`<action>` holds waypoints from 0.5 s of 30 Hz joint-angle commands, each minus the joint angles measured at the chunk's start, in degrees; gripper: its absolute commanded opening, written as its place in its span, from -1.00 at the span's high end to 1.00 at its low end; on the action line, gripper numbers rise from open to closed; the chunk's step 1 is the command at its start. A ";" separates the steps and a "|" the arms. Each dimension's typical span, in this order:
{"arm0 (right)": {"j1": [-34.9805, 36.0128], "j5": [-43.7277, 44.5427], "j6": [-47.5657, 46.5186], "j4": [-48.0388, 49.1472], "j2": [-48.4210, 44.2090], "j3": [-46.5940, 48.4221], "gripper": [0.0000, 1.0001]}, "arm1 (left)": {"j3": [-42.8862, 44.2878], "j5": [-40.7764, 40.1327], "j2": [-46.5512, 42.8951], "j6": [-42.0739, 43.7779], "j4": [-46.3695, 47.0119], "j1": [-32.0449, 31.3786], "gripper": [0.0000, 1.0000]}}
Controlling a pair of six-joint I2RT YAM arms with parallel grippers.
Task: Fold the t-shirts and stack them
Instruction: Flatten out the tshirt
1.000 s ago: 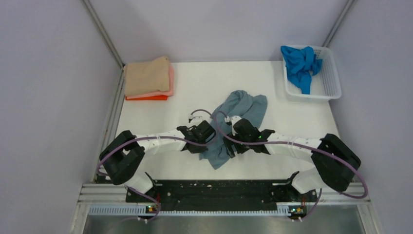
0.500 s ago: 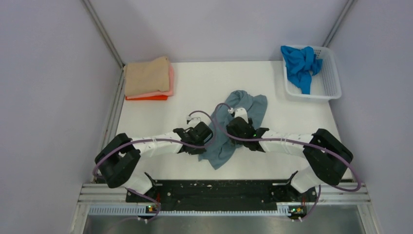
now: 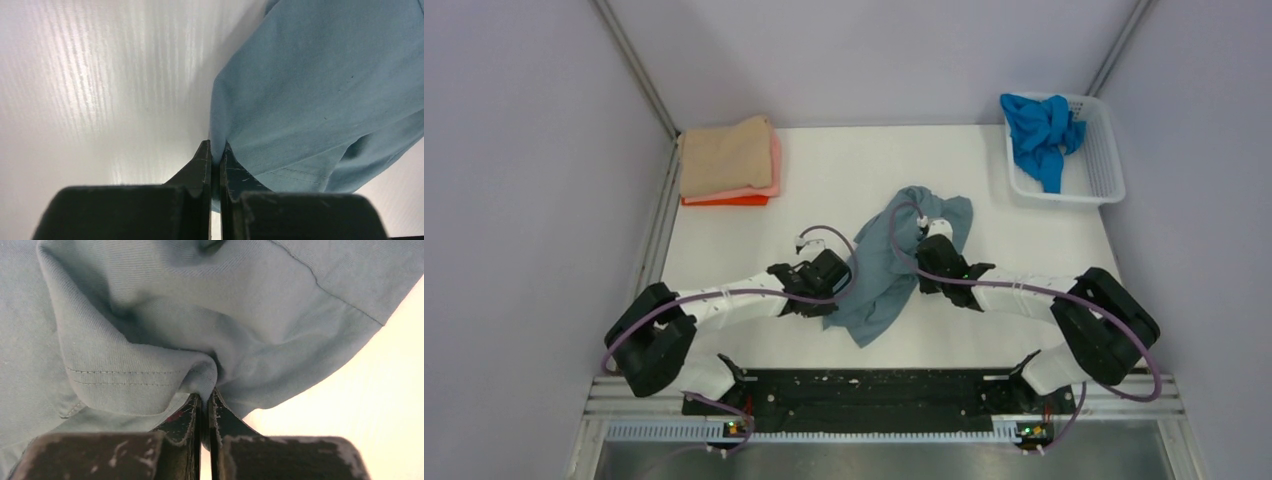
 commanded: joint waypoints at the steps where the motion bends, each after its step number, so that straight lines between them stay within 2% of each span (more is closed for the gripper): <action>1: -0.71 1.40 1.30 -2.09 -1.59 1.73 1.00 | -0.83 -4.00 -3.74 -0.31 -3.24 1.46 1.00; 5: -1.94 12.89 0.05 -10.92 -9.78 5.93 1.00 | 1.39 -8.73 -8.75 0.90 -5.80 4.68 1.00; 8: -4.55 19.22 -3.44 -13.69 -16.99 10.01 1.00 | 5.97 -12.38 -14.07 2.88 -7.88 9.01 1.00; 11: -5.67 22.70 -8.36 -14.05 -23.35 15.35 1.00 | 11.38 -14.84 -20.40 6.22 -7.39 11.87 1.00; 15: -5.72 25.02 -15.88 -13.37 -29.12 23.60 1.00 | 16.82 -17.81 -28.37 12.00 -2.59 12.17 1.00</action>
